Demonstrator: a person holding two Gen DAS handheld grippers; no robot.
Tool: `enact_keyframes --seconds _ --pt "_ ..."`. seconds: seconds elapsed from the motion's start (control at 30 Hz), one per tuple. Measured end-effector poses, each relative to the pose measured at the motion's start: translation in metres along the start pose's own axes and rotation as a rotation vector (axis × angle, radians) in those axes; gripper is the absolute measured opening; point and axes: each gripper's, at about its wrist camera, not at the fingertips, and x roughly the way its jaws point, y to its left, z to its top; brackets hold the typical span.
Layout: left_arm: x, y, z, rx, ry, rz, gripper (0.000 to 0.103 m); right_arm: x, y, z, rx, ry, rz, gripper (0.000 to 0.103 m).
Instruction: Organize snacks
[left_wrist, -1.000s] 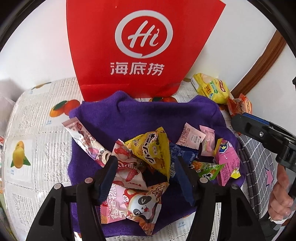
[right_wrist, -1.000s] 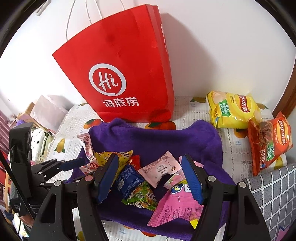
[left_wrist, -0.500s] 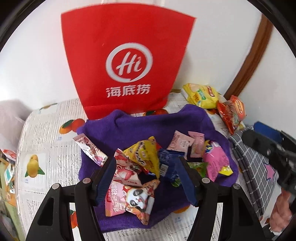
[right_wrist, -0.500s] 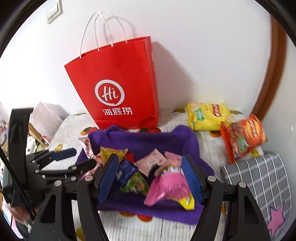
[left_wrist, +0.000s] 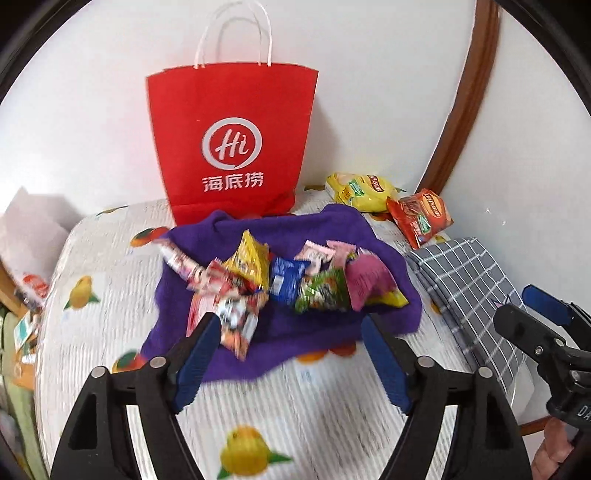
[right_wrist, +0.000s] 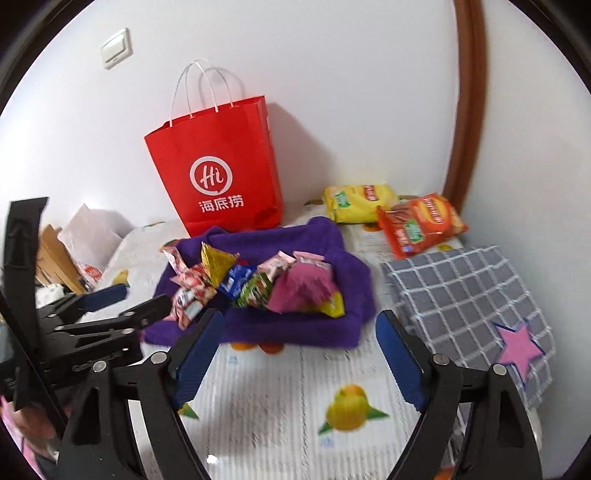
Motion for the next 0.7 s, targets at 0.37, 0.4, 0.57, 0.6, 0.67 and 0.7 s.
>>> enact_keyframes --seconds 0.37,0.4,0.57,0.6,0.67,0.7 --pt "-0.090 -0.014 -0.066 0.032 -0.109 0.085 0.097 -0.068 0.008 -0.063 0.018 -0.033 -0.039 0.100" --pt "-0.099 -0.016 -0.072 0.040 -0.119 0.096 0.097 -0.075 0.008 -0.069 0.025 -0.038 -0.040 0.100" --pt "-0.134 -0.024 -0.096 0.039 -0.157 0.097 0.098 -0.107 0.010 -0.094 0.039 -0.052 -0.047 0.100" --pt "-0.140 -0.026 -0.101 0.035 -0.160 0.097 0.098 -0.115 0.013 -0.100 0.023 -0.057 -0.054 0.100" --pt "-0.149 -0.032 -0.109 0.050 -0.168 0.107 0.098 -0.127 0.014 -0.108 0.018 -0.077 -0.067 0.100" --pt "-0.152 -0.035 -0.113 0.055 -0.172 0.114 0.098 -0.132 0.014 -0.111 0.023 -0.085 -0.070 0.100"
